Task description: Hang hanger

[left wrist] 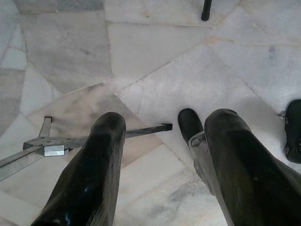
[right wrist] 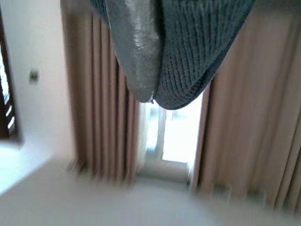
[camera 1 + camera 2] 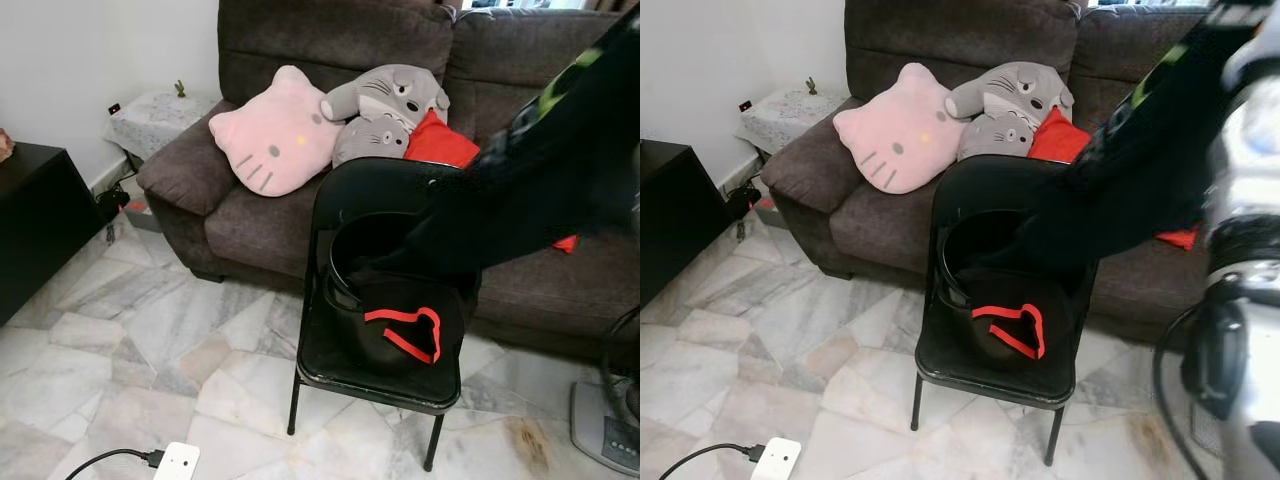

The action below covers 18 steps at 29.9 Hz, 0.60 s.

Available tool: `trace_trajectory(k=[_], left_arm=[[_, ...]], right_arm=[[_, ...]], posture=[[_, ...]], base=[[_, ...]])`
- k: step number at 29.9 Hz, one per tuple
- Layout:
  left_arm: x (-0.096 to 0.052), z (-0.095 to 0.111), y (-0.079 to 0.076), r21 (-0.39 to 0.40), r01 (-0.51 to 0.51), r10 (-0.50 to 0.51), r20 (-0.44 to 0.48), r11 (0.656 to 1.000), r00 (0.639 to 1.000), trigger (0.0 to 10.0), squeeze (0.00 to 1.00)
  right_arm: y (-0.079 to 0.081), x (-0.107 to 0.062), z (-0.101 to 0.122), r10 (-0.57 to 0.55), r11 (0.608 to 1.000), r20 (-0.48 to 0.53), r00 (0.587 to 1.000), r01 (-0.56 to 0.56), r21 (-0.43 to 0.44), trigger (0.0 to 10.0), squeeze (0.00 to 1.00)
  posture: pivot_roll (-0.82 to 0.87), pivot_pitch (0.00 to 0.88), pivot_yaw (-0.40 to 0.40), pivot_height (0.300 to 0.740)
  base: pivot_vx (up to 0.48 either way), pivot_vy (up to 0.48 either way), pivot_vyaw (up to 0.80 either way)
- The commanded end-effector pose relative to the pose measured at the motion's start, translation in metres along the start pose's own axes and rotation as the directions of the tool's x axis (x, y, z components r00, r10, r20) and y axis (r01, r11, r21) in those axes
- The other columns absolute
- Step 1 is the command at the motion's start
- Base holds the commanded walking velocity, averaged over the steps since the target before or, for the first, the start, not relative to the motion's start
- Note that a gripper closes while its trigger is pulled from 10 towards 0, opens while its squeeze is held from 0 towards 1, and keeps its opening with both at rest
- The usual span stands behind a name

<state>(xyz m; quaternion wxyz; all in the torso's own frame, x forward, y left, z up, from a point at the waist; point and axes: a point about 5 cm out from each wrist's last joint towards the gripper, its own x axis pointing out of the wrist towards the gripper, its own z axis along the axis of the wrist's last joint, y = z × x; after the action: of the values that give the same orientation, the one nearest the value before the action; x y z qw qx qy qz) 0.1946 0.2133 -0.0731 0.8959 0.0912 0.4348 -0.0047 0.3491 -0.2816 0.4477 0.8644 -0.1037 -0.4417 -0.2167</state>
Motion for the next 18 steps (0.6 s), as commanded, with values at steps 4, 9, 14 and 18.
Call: trace_trajectory(k=[4, 9, 14, 18], left_arm=[[-0.002, -0.009, 0.002, 0.009, -0.004, 0.004, -0.036, 1.0, 0.999, 10.0, 0.0], [-0.002, -0.009, 0.001, 0.012, -0.002, 0.003, -0.037, 1.0, 0.999, 10.0, 0.0], [-0.002, -0.012, 0.002, 0.013, -0.006, 0.006, -0.04, 1.0, 0.999, 10.0, 0.0], [-0.003, -0.014, 0.004, 0.013, -0.009, 0.009, -0.044, 1.0, 0.999, 10.0, 0.0]], right_arm=[[-0.02, 0.012, 0.137, -0.092, 0.995, 0.526, 0.845, 0.064, 0.071, 0.0, 0.0], [-0.015, -0.008, 0.122, -0.097, 0.988, 0.438, 0.894, 0.033, 0.151, 0.0, 0.0], [0.004, -0.058, 0.035, -0.086, 0.979, 0.06, 0.994, 0.073, 0.191, 0.0, 0.0], [0.009, -0.118, -0.043, -0.096, 0.984, -0.299, 0.949, 0.136, 0.117, 0.0, 0.0]], posture=[[-0.21, 0.049, 0.051, 0.74], [-0.21, 0.05, 0.048, 0.74], [-0.21, 0.052, 0.046, 0.74], [-0.2, 0.054, 0.043, 0.74]], base=[[0.0, 0.0, 0.0], [0.0, 0.0, 0.0], [0.0, 0.0, 0.0], [0.0, 0.0, 0.0]])
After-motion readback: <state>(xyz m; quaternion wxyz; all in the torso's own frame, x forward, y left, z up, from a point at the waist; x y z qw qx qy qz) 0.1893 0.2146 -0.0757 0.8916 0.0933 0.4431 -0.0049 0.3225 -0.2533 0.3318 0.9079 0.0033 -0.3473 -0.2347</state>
